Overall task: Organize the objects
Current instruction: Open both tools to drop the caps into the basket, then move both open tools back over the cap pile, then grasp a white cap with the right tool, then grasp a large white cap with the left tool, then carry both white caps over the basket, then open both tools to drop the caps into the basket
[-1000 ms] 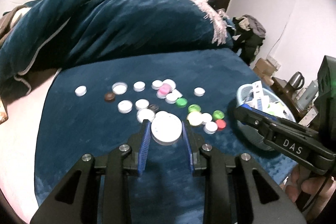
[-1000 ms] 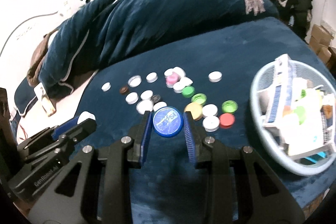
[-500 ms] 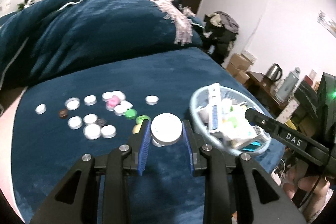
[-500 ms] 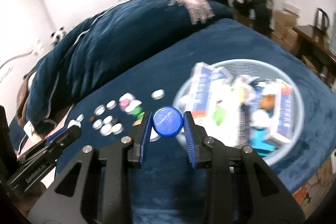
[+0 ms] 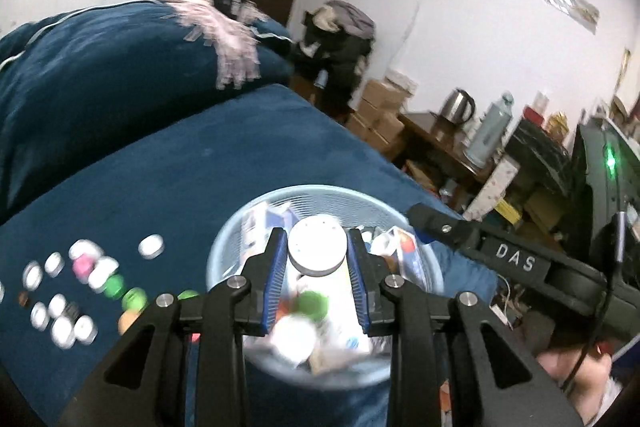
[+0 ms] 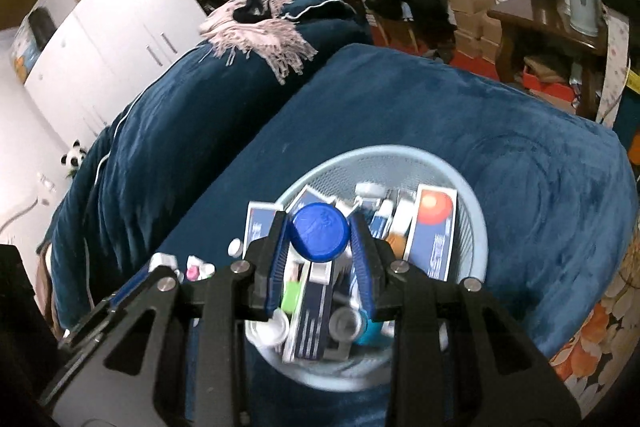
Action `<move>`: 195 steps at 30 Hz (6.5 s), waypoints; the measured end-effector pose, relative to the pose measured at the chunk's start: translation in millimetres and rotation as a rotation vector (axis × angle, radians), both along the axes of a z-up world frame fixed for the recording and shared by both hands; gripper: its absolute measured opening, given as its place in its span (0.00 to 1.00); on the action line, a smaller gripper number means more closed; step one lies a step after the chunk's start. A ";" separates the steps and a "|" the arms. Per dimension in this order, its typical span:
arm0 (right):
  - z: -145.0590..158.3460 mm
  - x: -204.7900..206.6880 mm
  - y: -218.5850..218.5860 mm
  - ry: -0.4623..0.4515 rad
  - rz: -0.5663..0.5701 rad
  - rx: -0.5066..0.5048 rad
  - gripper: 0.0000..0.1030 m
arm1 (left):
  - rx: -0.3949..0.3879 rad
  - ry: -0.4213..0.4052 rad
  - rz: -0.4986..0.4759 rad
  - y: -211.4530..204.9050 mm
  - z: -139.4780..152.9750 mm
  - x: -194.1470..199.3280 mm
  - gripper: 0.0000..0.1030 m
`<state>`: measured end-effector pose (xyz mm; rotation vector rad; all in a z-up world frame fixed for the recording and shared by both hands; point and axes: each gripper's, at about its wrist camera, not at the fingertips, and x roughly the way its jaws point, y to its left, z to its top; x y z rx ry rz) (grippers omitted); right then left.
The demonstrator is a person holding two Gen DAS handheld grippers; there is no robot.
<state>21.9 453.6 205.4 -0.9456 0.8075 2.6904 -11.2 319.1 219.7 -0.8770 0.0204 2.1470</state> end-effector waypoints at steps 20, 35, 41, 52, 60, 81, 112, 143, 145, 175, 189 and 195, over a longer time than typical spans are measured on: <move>21.9 24.4 -120.1 0.156 0.271 0.344 0.86 | -0.182 -0.147 0.454 -155.5 -67.9 -4.7 0.99; -40.0 -6.6 -261.6 -0.065 0.701 0.375 0.86 | -0.257 -0.348 0.784 -322.1 -145.2 -8.2 0.99; -87.4 -23.0 -293.2 -0.225 0.758 0.368 0.86 | -0.289 -0.449 0.800 -349.1 -185.9 -12.7 0.99; -175.4 -28.6 -320.6 -0.495 0.830 0.399 0.97 | -0.322 -0.359 0.780 -346.2 -218.4 -3.3 1.00; -126.2 -60.6 -302.7 -0.240 0.731 0.250 0.96 | -0.320 -0.352 0.794 -347.2 -219.0 -9.8 1.00; -167.0 -108.3 -355.7 -0.273 0.919 0.211 0.98 | -0.266 -0.420 0.888 -388.6 -195.4 -18.5 0.99; -156.2 -94.7 -301.2 -0.282 0.652 0.257 0.56 | -0.244 -0.403 0.914 -395.2 -190.9 -12.3 0.99; -152.8 -59.2 -266.8 -0.258 0.694 0.168 0.32 | -0.219 -0.298 0.555 -265.6 -187.6 -58.9 0.39; -149.4 -57.4 -265.6 -0.248 0.699 0.170 0.32 | -0.202 -0.291 0.536 -263.7 -185.1 -54.8 0.39; 14.5 29.1 -30.9 0.033 0.101 0.111 0.32 | -0.101 0.038 -0.016 -8.1 0.1 9.7 0.40; -0.3 31.5 -52.8 0.026 0.119 0.193 0.86 | -0.206 -0.060 0.300 -86.8 -36.7 -9.4 0.99; -1.1 18.9 -139.8 0.043 0.454 0.257 0.85 | -0.277 -0.136 0.412 -153.5 -80.9 -8.0 0.99</move>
